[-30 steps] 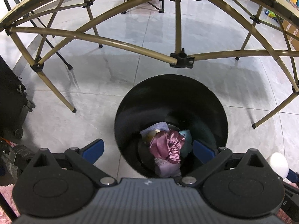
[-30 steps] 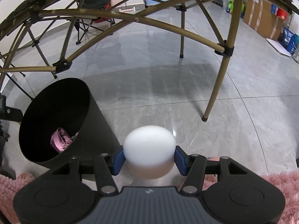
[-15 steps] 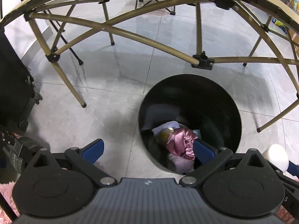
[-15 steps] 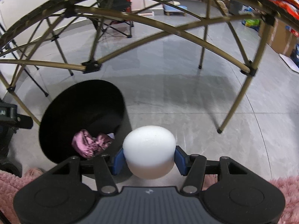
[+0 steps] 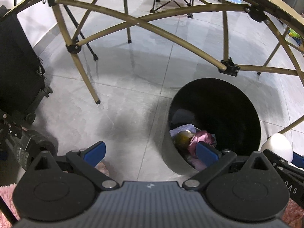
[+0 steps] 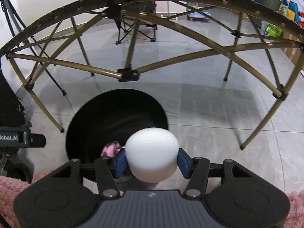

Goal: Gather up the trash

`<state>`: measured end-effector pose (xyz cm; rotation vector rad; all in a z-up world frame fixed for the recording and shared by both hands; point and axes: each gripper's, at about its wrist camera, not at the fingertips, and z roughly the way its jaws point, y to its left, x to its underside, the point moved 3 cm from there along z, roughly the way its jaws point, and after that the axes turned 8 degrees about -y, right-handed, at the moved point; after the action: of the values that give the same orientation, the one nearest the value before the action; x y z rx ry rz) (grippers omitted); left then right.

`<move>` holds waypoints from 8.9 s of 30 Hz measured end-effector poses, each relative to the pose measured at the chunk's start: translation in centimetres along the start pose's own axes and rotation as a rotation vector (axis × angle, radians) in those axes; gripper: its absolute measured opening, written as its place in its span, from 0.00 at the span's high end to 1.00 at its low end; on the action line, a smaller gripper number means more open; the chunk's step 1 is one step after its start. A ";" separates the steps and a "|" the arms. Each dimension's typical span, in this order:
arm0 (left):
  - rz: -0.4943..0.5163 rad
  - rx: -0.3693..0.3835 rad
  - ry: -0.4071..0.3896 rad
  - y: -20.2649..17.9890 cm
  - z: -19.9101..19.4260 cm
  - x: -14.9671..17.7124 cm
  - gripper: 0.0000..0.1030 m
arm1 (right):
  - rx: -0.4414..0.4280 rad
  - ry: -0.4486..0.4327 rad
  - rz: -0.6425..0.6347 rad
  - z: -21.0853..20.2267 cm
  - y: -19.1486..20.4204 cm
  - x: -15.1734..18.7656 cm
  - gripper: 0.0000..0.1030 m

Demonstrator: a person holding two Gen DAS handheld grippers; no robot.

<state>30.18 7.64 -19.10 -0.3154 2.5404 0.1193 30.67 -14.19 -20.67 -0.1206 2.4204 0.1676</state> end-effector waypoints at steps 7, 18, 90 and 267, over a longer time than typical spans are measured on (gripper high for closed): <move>-0.033 -0.014 0.009 1.8 0.2 0.2 0.00 | -0.025 0.013 -0.031 1.2 2.1 -1.0 0.46; -0.063 -0.033 0.031 3.6 0.9 0.4 0.00 | -0.050 0.047 -0.064 3.7 4.8 -2.2 0.46; 0.072 0.097 -0.427 -6.4 -11.0 -13.8 0.00 | -0.066 -0.482 0.002 -8.1 -5.8 -20.7 0.00; 0.148 0.098 -0.201 -5.6 -8.5 0.1 0.29 | -0.219 -0.055 -0.059 -5.3 -0.6 -1.2 0.73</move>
<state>26.98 0.92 -12.14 -0.0724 2.3580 0.0779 28.25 -15.53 -16.00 -0.2824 2.3350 0.4044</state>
